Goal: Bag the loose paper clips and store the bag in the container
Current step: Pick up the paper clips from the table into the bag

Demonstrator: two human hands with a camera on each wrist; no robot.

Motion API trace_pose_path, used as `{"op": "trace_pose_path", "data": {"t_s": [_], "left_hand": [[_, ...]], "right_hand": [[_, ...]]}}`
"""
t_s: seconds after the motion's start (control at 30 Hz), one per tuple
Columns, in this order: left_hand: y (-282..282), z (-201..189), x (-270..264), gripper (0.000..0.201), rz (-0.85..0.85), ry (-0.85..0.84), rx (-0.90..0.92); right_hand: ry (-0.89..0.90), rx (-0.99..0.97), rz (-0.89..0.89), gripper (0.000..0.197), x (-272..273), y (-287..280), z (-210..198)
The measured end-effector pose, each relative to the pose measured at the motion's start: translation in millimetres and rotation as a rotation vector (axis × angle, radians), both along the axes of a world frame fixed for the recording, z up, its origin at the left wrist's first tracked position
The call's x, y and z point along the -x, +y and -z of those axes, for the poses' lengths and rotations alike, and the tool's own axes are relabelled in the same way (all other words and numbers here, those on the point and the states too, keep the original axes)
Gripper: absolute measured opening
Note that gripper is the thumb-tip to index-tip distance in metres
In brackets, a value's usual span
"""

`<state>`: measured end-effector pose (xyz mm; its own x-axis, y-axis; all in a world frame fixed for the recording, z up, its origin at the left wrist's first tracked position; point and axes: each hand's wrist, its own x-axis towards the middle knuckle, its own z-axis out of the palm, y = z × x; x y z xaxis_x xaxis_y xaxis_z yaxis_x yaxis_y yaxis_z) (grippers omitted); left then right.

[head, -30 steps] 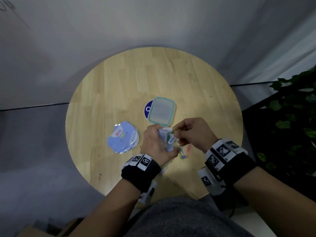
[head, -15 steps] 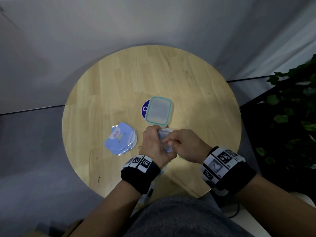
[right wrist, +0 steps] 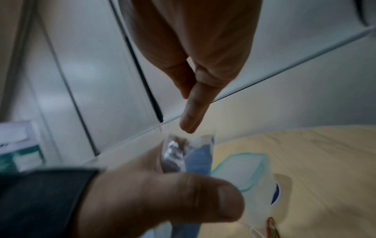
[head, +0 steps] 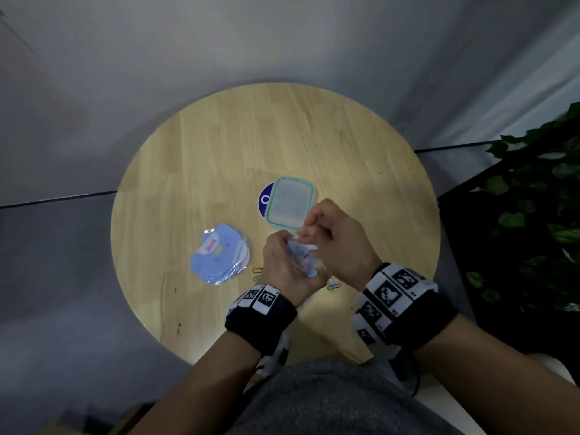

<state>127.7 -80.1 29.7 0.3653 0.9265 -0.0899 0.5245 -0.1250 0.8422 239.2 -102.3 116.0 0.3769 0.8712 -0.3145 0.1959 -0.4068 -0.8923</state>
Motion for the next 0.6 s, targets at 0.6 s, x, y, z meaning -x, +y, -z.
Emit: {"op": "trace_pose_path", "data": {"t_s": [0.6], "left_hand": [[5.8, 3.9, 36.3, 0.093, 0.031, 0.21, -0.025]], "right_hand": [[-0.584, 0.598, -0.415, 0.078, -27.5, -42.4, 133.7]]}}
